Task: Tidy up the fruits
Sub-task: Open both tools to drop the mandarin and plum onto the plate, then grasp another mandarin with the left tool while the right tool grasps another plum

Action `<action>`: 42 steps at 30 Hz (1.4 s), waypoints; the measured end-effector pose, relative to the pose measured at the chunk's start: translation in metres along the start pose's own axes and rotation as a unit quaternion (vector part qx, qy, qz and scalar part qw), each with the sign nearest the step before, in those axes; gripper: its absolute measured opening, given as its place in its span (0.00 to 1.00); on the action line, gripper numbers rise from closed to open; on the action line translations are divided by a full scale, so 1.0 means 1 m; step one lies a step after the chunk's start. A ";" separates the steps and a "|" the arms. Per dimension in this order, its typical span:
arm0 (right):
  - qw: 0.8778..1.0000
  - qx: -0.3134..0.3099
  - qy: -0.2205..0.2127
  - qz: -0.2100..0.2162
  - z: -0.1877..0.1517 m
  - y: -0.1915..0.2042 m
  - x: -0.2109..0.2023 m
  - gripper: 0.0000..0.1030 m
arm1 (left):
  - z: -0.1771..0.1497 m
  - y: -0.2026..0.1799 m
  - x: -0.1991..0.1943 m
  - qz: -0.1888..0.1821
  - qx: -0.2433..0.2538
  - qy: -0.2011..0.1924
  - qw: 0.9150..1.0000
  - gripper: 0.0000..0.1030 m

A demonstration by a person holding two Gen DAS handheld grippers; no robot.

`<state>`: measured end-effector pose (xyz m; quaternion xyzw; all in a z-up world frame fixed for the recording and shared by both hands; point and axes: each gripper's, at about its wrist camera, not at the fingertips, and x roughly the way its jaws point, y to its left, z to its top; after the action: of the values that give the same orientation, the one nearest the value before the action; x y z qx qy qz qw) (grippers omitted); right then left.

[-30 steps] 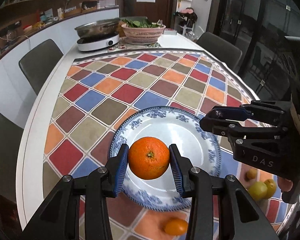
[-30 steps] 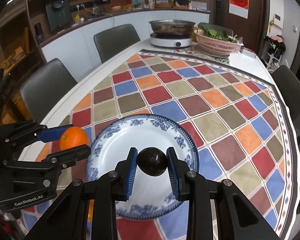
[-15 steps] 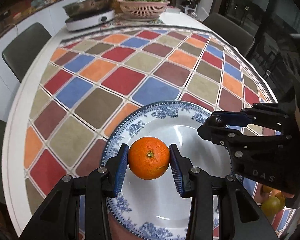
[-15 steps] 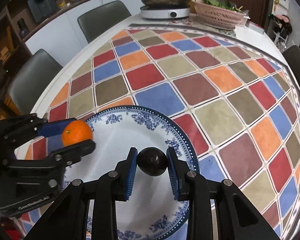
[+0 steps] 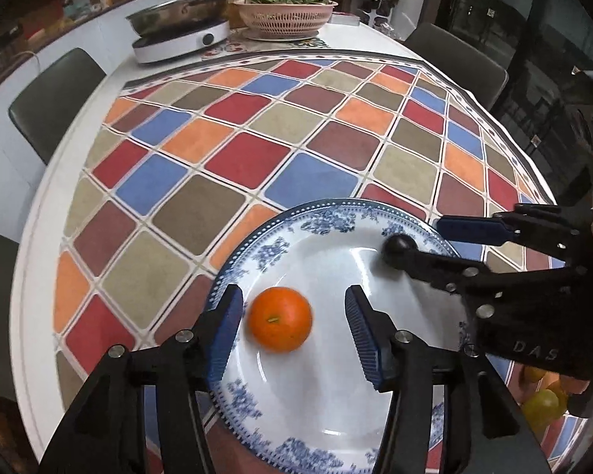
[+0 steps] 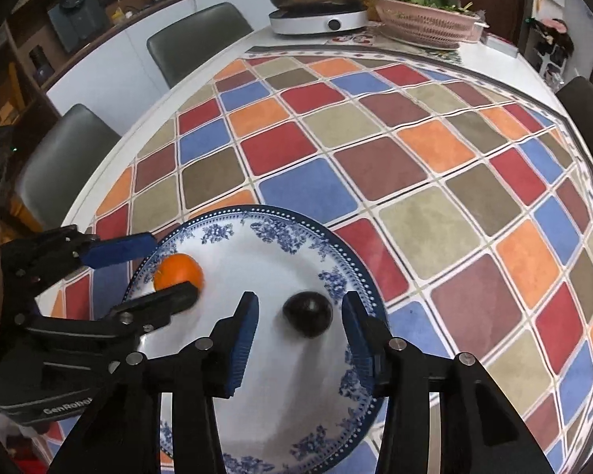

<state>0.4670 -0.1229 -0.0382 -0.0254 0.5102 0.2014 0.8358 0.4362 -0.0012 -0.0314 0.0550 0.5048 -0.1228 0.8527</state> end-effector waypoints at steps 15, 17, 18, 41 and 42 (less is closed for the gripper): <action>0.995 -0.023 -0.088 -0.042 -0.038 0.032 -0.095 0.53 | -0.045 -0.016 -0.108 0.024 -0.032 -0.097 0.995 0.75; 0.994 -0.024 -0.102 -0.042 -0.048 0.038 -0.110 0.58 | -0.056 -0.022 -0.124 0.023 -0.030 -0.110 0.993 0.77; 0.993 -0.023 -0.110 -0.041 -0.053 0.041 -0.118 0.62 | -0.061 -0.025 -0.132 0.024 -0.027 -0.117 0.992 0.78; 0.985 0.007 -0.167 -0.048 -0.182 0.099 -0.199 0.69 | -0.192 -0.053 -0.245 0.059 -0.016 -0.205 0.977 0.90; 0.985 0.011 -0.166 -0.049 -0.187 0.100 -0.200 0.69 | -0.198 -0.053 -0.244 0.063 -0.014 -0.202 0.977 0.91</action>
<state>0.1935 -0.1396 0.0608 -0.0072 0.3644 0.1560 0.9181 0.1418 0.0285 0.0876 0.0485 0.3196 -0.0700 0.9437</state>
